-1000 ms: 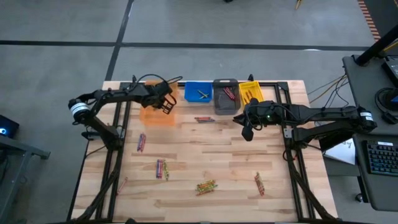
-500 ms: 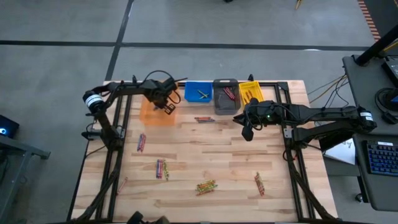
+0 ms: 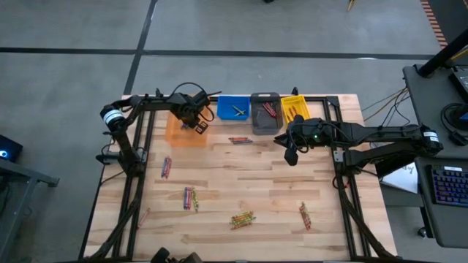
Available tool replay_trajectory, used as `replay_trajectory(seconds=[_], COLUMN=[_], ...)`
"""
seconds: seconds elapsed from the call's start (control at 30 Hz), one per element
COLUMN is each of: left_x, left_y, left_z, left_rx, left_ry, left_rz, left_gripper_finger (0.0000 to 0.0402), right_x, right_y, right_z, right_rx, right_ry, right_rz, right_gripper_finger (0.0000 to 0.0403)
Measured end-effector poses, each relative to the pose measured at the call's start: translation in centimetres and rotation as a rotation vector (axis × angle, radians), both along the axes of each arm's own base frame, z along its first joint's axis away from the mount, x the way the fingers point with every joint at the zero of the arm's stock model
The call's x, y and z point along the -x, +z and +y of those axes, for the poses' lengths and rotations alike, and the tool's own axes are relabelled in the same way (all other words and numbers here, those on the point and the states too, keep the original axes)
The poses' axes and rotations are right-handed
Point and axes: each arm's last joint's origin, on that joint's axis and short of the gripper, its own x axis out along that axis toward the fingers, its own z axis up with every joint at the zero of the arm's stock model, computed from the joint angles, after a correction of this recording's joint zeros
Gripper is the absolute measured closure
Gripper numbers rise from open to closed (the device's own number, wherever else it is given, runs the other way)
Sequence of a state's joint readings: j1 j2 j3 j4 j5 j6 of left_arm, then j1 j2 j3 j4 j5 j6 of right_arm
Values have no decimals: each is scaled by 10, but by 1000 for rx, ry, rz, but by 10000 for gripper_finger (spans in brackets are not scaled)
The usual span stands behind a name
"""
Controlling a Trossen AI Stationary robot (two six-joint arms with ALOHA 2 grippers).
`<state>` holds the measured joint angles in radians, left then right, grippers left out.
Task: Sort crayons
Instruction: Put the blue crayon into the orange bin, then put the green crayon into the blue bin
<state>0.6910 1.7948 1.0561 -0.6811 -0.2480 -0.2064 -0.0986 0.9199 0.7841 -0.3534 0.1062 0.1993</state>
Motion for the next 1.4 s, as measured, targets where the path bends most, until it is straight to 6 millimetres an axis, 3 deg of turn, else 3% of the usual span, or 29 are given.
replay_trajectory(seconds=[0.4,0.73,0.9,1.13,1.3,1.4], left_x=[5,-1,-14,-35,-33,-27], left_y=[18,63,88,113,122,121], left_z=[-3,-29,-56,-109,-149,-173], left_rx=[-39,-136,-222,-307,-248,-117], left_ry=[-29,-112,-242,-529,-640,-701], left_rz=[-16,-152,-268,-392,-417,-413], left_gripper_finger=[318,318,318,318,318,318], right_x=[0,-12,-30,-47,-50,-50], right_y=[0,-4,-14,-23,-25,-24], right_z=[0,-4,-9,-12,-12,-12], right_rx=[-3,4,14,2,-5,7], right_ry=[-2,-60,-63,-64,-62,-51], right_rz=[-1,-29,42,200,290,308], right_gripper_finger=[359,359,359,359,359,359])
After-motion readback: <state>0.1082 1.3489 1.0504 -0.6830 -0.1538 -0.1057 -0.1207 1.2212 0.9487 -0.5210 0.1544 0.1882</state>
